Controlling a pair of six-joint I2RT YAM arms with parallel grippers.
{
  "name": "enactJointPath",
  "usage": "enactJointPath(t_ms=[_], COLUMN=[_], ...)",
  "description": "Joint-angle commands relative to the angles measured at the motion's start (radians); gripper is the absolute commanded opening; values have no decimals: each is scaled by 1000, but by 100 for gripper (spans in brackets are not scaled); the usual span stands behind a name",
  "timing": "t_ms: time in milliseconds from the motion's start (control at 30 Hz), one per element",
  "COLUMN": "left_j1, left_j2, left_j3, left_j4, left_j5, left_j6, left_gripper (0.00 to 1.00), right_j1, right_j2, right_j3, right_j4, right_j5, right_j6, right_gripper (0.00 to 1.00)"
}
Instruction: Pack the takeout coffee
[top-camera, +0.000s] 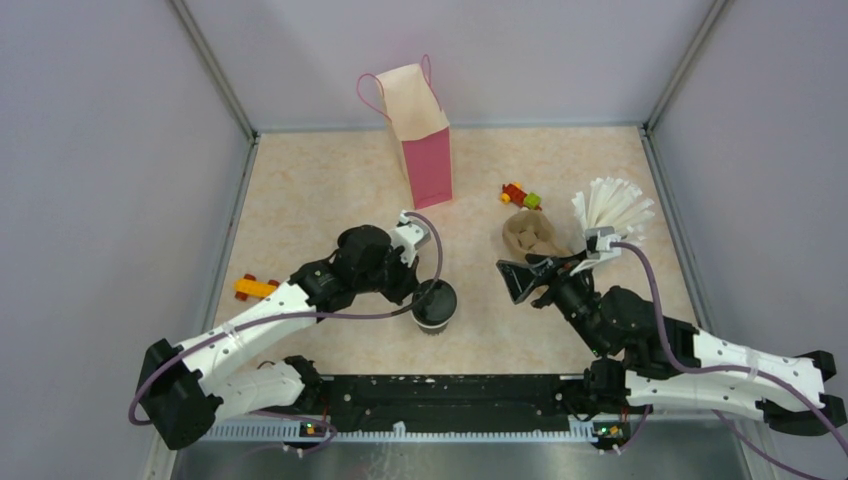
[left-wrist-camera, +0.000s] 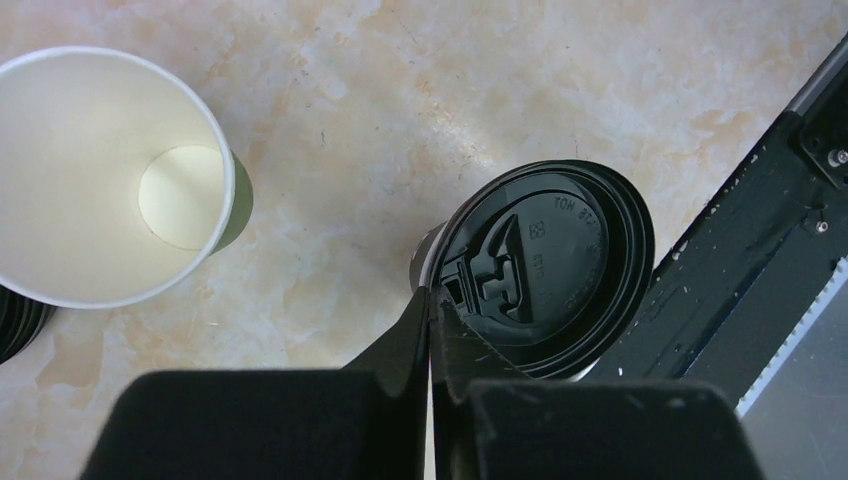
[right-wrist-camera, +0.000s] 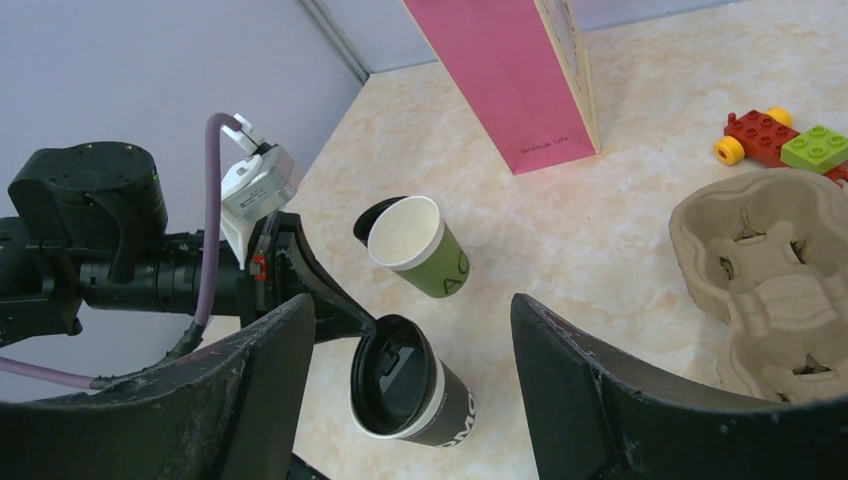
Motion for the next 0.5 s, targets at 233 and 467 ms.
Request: enactJointPath(t_ms=[233,467], left_j1=[2,2], left_j2=[-19,-59], left_j3=[38,108], left_j4=[24,-1], left_j5=[35,21], left_j6=[1,-84], left_gripper=[0,0], right_j1=[10,10], right_j2=[-10,5], right_j3=[-26,-106], right_j4=[52,282], right_j5=[-22,-212], right_j6=[-16,-258], right_gripper=[70,74])
